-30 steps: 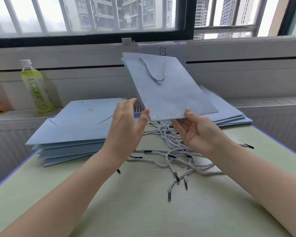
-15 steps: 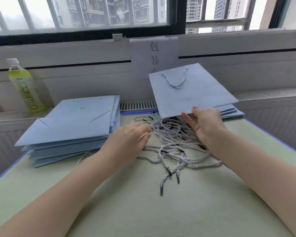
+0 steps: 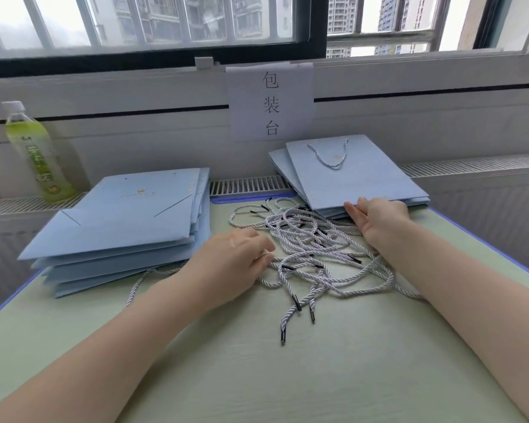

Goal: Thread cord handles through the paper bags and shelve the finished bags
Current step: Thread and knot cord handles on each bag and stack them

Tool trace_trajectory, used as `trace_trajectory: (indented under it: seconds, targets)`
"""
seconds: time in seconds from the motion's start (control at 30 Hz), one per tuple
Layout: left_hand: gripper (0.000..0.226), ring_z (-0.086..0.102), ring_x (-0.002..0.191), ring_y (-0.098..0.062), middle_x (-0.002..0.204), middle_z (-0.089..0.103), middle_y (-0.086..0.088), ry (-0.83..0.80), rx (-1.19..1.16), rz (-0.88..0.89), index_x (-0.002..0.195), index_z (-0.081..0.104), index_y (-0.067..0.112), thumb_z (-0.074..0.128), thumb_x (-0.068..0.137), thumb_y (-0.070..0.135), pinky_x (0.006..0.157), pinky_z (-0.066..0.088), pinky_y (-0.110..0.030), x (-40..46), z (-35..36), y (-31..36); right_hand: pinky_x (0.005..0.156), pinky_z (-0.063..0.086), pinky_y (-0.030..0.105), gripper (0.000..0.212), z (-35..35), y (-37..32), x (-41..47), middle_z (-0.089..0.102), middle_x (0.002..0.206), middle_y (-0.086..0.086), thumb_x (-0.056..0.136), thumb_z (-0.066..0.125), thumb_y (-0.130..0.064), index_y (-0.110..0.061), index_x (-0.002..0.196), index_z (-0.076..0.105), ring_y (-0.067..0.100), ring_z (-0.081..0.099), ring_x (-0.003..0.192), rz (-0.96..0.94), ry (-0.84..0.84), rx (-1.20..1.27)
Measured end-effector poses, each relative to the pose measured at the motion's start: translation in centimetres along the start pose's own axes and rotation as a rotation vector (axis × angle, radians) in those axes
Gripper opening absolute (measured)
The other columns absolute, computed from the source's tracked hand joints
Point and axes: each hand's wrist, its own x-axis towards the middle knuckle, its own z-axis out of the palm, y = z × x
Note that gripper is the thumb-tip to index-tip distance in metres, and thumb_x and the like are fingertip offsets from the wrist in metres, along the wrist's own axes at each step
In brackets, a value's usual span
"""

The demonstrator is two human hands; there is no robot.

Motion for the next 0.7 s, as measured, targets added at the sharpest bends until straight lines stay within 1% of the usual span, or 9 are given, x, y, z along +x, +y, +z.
trace_trajectory:
  seconds: [0.07,0.13,0.2,0.27,0.4,0.5,0.57,0.63,0.7]
  targets:
    - [0.030,0.053,0.108,-0.017,0.117,0.059,0.005,0.001,0.007,0.005,0.119,0.059,0.023,0.040,0.099,0.034,0.091,0.043,-0.034,-0.1,-0.1,0.2,0.068,0.056,0.022,0.046,0.1,0.1,0.4,0.043,0.139,0.023,0.093,0.041,0.010,0.007,0.137,0.031,0.022,0.056,0.092,-0.008,0.019,-0.025]
    - [0.030,0.053,0.108,-0.015,0.118,0.058,0.006,-0.008,-0.001,0.007,0.120,0.059,0.024,0.040,0.099,0.035,0.092,0.043,-0.033,-0.1,-0.2,0.3,0.085,0.054,0.026,0.042,0.2,-0.1,0.2,0.049,0.130,0.022,0.093,0.038,0.009,0.005,0.135,0.035,0.026,0.059,0.104,-0.044,0.033,-0.076]
    - [0.033,0.052,0.107,-0.012,0.118,0.057,0.007,-0.035,-0.013,0.006,0.120,0.059,0.024,0.039,0.098,0.039,0.092,0.042,-0.031,-0.1,-0.3,0.4,0.087,0.054,0.029,0.032,0.8,-0.1,-0.6,0.055,0.103,0.015,0.094,0.038,0.007,0.001,0.125,0.042,0.022,0.062,0.093,-0.045,0.055,-0.132]
    - [0.037,0.051,0.107,-0.011,0.119,0.056,0.007,-0.043,-0.020,0.012,0.120,0.058,0.024,0.039,0.096,0.046,0.092,0.041,-0.030,-0.1,-0.3,0.3,0.076,0.055,0.028,0.021,1.5,0.4,-2.0,0.050,0.086,0.007,0.094,0.039,0.002,-0.003,0.113,0.046,0.015,0.059,0.078,-0.111,-0.005,-0.404]
    - [0.049,0.048,0.112,-0.007,0.121,0.055,0.011,-0.036,-0.196,0.029,0.121,0.059,0.028,0.056,0.083,0.058,0.097,0.038,-0.029,0.0,-0.3,0.4,0.062,0.044,0.025,0.015,2.2,2.0,-4.8,0.057,0.089,0.004,0.094,0.045,-0.010,-0.010,0.105,0.055,0.017,0.056,0.078,-0.459,-0.425,-1.203]
    - [0.058,0.053,0.109,-0.011,0.113,0.061,0.006,-0.046,-0.390,0.162,0.113,0.067,0.025,0.061,0.069,0.063,0.097,0.041,-0.033,0.0,0.0,0.7,0.080,0.045,0.034,0.019,1.9,3.7,-5.9,0.055,0.106,0.006,0.093,0.045,-0.017,-0.010,0.105,0.058,0.024,0.055,0.097,-0.668,-0.636,-1.785]
    - [0.042,0.056,0.102,-0.016,0.104,0.063,0.003,-0.020,-0.361,0.182,0.102,0.070,0.022,0.063,0.074,0.053,0.091,0.045,-0.036,-0.1,0.2,0.8,0.089,0.041,0.036,0.022,1.7,4.3,-6.3,0.048,0.115,0.009,0.093,0.043,-0.018,-0.010,0.109,0.055,0.027,0.050,0.106,-0.683,-0.706,-1.894]
    - [0.022,0.055,0.099,-0.017,0.101,0.061,0.004,-0.004,-0.265,0.102,0.095,0.068,0.020,0.066,0.084,0.038,0.087,0.044,-0.036,-0.1,-0.2,0.9,0.089,0.040,0.035,0.021,1.8,4.2,-6.5,0.050,0.114,0.008,0.093,0.042,-0.018,-0.012,0.109,0.055,0.025,0.049,0.107,-0.698,-0.736,-1.865]
    - [0.015,0.053,0.098,-0.015,0.098,0.057,0.008,0.041,-0.075,0.022,0.094,0.062,0.022,0.058,0.090,0.037,0.082,0.044,-0.032,-0.2,-0.5,0.6,0.087,0.041,0.034,0.020,2.0,3.9,-6.5,0.056,0.110,0.006,0.093,0.043,-0.019,-0.013,0.106,0.057,0.023,0.050,0.104,-0.748,-0.741,-1.843]
